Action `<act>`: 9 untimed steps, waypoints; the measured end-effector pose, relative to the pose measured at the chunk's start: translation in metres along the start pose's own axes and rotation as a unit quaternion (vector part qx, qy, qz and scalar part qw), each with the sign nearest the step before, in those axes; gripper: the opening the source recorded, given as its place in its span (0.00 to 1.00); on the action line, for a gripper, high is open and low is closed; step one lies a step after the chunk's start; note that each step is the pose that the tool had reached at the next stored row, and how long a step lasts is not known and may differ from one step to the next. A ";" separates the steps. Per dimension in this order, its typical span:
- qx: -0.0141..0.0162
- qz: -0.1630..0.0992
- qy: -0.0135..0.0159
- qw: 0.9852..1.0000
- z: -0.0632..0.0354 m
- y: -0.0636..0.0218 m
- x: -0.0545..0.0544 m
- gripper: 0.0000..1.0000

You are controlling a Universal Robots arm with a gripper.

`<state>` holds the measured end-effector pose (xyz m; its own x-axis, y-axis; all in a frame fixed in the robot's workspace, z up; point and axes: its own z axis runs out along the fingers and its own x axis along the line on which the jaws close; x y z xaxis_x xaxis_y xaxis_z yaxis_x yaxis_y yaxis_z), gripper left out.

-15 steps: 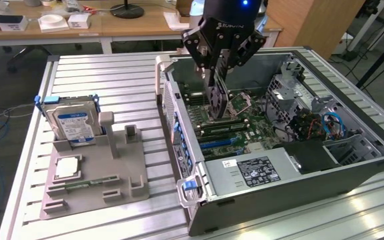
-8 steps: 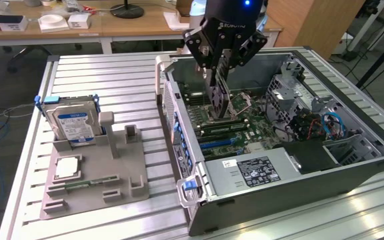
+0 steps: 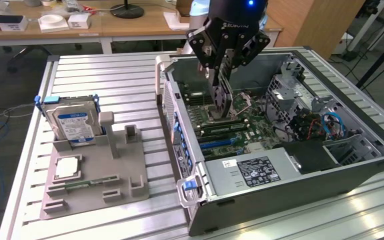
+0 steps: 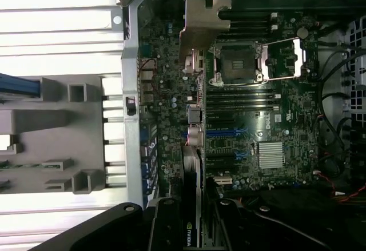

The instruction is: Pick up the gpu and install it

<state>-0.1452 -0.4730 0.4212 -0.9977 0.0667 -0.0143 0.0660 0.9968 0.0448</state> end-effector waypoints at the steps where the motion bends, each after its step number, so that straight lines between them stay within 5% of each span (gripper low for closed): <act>1: 0.000 0.000 0.000 1.000 0.0001 0.0000 -0.001 0.26; 9: 0.000 0.000 0.000 1.000 0.0001 0.0004 -0.006 0.26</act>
<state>-0.1390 -0.4730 0.4211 -0.9977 0.0667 -0.0144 0.0660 0.9968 0.0448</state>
